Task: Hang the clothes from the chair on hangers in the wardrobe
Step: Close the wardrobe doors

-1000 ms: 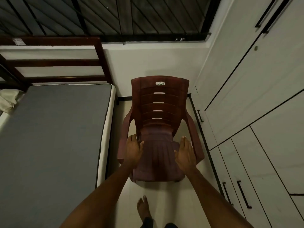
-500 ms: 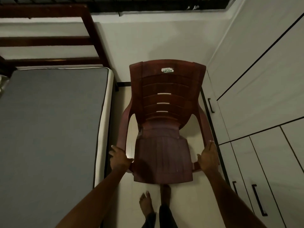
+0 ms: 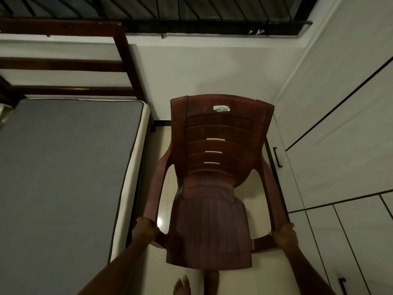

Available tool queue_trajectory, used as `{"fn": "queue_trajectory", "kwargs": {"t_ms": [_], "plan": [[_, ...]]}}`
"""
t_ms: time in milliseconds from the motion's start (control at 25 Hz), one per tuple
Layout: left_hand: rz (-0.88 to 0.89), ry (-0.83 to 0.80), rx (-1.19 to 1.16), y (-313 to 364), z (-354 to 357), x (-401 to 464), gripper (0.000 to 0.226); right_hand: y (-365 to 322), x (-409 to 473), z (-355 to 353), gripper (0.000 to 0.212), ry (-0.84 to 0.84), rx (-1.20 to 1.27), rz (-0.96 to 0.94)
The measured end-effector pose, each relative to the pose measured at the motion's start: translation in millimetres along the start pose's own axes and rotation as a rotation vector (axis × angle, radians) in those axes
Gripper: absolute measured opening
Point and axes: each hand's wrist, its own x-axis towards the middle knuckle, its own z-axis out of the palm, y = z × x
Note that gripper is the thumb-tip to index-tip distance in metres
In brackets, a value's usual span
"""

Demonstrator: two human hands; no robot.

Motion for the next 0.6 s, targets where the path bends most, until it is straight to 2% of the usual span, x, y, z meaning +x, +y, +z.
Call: {"fn": "queue_trajectory", "kwargs": {"t_ms": [120, 240, 400, 600], "plan": [[-0.006, -0.021, -0.023, -2, 3, 19, 0.057, -11, 5, 2, 0.075, 0.041, 0.001, -0.001], [-0.01, -0.005, -0.023, -6, 8, 82, 0.058, -36, 15, 3, 0.071, 0.049, 0.024, -0.025], [0.008, 0.026, -0.018, 55, -36, 63, 0.068, -86, 36, 1, 0.069, 0.059, -0.008, -0.066], [0.016, 0.061, 0.105, 118, -73, 88, 0.043, -166, 78, 2, 0.069, 0.081, -0.031, -0.095]]}}
